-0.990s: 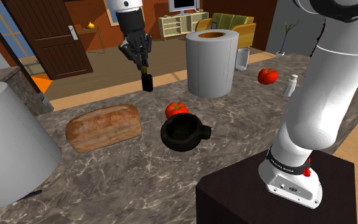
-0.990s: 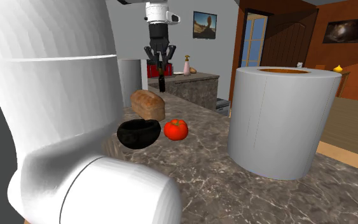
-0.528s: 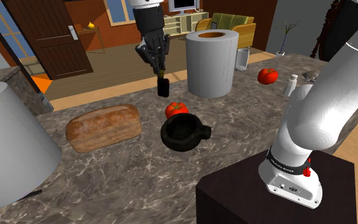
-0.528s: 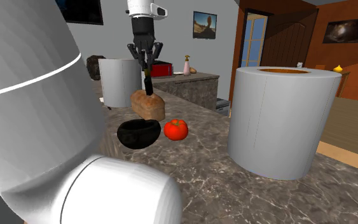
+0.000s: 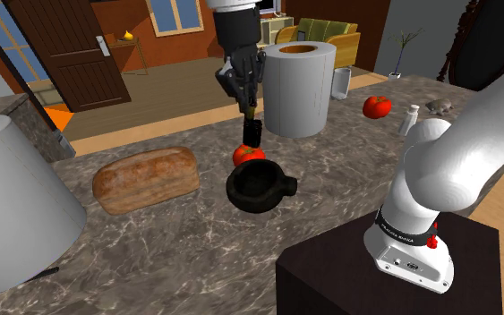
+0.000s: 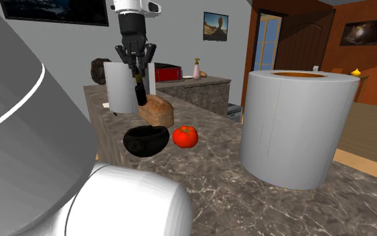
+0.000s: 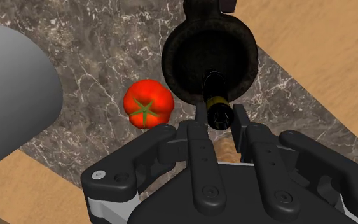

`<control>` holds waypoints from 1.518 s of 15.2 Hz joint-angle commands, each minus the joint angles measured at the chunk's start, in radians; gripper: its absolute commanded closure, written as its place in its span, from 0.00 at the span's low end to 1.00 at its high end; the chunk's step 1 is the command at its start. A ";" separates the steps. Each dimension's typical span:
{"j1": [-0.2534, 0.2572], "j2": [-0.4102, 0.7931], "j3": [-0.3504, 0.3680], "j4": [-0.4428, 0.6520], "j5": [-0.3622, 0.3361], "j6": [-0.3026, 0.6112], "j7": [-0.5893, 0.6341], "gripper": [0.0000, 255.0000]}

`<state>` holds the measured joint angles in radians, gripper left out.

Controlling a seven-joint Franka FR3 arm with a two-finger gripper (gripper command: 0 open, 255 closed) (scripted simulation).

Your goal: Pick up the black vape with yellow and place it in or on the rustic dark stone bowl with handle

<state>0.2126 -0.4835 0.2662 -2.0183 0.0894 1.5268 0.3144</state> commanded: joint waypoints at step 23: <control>0.013 -0.039 0.017 -0.286 0.020 0.247 -0.003 1.00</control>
<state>0.2255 -0.5225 0.2836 -2.3035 0.1098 1.7732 0.3115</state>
